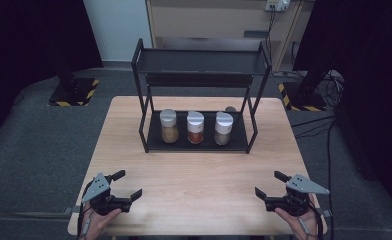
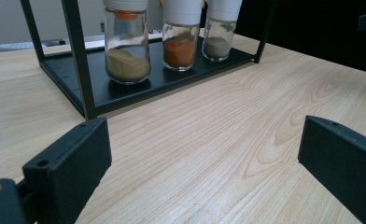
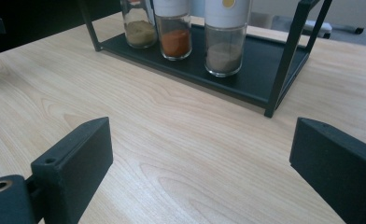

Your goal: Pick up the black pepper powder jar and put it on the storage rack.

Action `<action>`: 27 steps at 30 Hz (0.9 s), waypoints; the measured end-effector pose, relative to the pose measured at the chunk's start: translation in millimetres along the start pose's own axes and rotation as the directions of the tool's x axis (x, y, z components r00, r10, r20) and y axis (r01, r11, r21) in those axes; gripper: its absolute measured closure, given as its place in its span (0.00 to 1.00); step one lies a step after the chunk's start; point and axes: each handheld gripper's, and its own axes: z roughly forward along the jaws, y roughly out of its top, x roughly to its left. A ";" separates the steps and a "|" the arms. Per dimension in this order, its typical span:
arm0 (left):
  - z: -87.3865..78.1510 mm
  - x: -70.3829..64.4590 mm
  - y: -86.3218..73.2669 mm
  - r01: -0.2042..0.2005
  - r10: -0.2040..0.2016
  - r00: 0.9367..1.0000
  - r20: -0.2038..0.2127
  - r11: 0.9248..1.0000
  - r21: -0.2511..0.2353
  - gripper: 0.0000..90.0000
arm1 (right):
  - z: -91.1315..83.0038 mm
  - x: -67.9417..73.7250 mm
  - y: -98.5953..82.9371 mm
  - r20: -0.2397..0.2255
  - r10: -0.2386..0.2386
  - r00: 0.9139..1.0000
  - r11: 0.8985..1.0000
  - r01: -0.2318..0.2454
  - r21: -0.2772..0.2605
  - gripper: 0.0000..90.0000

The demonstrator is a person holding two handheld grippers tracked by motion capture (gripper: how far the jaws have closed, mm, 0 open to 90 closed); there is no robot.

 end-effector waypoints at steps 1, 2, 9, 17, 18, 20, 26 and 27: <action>0.0 0.0 0.0 0.000 0.000 1.000 0.000 1.000 0.000 0.02 | 0.9 -0.5 -0.5 0.002 -0.001 1.000 1.000 0.001 0.003 0.07; -0.2 0.0 0.0 -0.001 0.001 1.000 0.002 1.000 -0.001 0.02 | 1.5 -1.2 -1.0 0.000 0.002 1.000 1.000 -0.002 0.004 0.07; 0.4 0.3 -0.2 -0.006 0.006 1.000 0.013 1.000 -0.007 0.02 | 4.1 -2.3 -6.2 0.001 -0.012 1.000 1.000 0.012 -0.004 0.07; 1.0 0.6 -0.5 -0.005 0.005 1.000 0.019 1.000 -0.010 0.02 | 6.2 -2.6 -8.0 0.004 -0.023 1.000 1.000 0.023 -0.002 0.07; 1.1 0.7 -0.5 -0.005 0.005 1.000 0.019 1.000 -0.010 0.02 | 6.3 -2.4 -8.0 0.003 -0.023 1.000 1.000 0.023 -0.001 0.07; 1.1 0.7 -0.5 -0.005 0.005 1.000 0.019 1.000 -0.011 0.02 | 6.5 -2.2 -8.0 0.004 -0.023 1.000 1.000 0.023 0.000 0.07; 1.3 1.0 -0.6 -0.004 0.004 1.000 0.021 1.000 -0.010 0.02 | 6.5 -2.6 -8.1 0.004 -0.020 1.000 1.000 0.020 0.002 0.07; 1.4 1.0 -0.5 -0.005 0.005 1.000 0.021 1.000 -0.009 0.02 | 6.5 -2.8 -8.0 0.003 -0.019 1.000 1.000 0.019 0.003 0.07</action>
